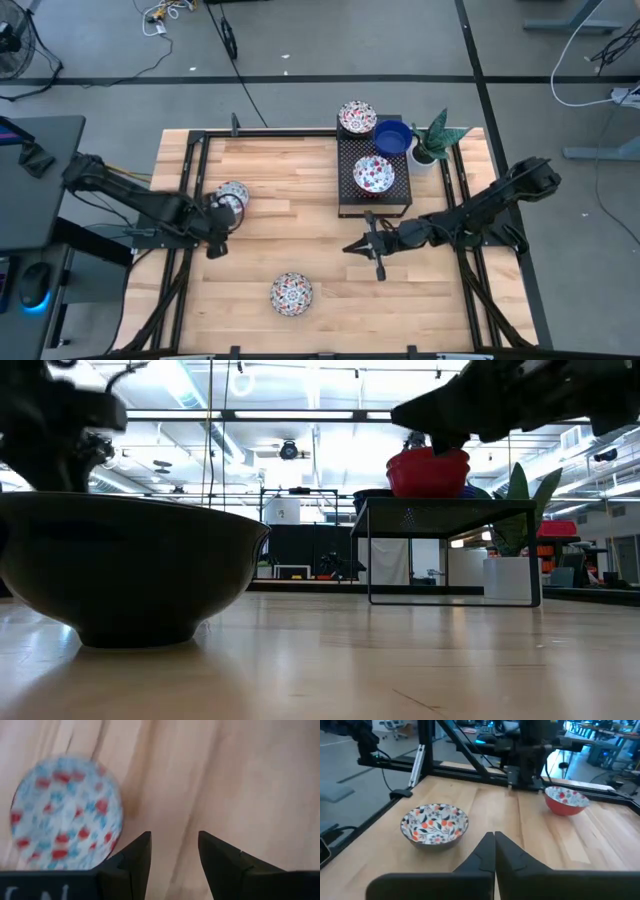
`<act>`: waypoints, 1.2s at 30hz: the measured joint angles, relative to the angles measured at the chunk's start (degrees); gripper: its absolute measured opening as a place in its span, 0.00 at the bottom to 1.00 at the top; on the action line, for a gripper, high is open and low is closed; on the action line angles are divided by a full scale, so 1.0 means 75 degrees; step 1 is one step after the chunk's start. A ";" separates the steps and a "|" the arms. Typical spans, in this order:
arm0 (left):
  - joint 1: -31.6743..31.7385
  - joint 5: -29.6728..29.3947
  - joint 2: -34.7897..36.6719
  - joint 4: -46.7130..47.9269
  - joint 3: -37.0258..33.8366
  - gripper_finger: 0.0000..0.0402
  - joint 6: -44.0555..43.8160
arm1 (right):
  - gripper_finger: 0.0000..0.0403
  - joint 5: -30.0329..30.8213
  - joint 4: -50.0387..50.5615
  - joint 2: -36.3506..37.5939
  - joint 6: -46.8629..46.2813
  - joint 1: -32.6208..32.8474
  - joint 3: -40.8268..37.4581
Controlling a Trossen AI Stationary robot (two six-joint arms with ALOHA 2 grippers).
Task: Pick & Place Mini bowls
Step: Stack the red patterned bowl on top of the other red patterned bowl on the shelf
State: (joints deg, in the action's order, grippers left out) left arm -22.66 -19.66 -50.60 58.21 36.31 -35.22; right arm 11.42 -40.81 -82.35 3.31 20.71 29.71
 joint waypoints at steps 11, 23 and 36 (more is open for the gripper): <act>0.0500 -0.1278 -0.0277 -0.0052 -0.0259 0.42 -0.1075 | 0.01 -0.0041 -0.0132 0.0003 0.0363 -0.0006 0.0003; 0.1610 -0.0512 -0.1890 -0.0719 -0.0261 0.42 -0.0928 | 0.02 -0.0050 -0.0126 0.0003 0.0423 -0.0006 0.0003; 0.2393 -0.0352 -0.2272 -0.1386 -0.0264 0.34 0.0364 | 0.02 -0.0055 0.0016 0.0003 0.0399 -0.0006 0.0006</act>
State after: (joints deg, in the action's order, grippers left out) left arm -4.71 -22.30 -67.64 47.81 34.33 -32.49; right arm 11.00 -40.68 -82.32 6.30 20.67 29.76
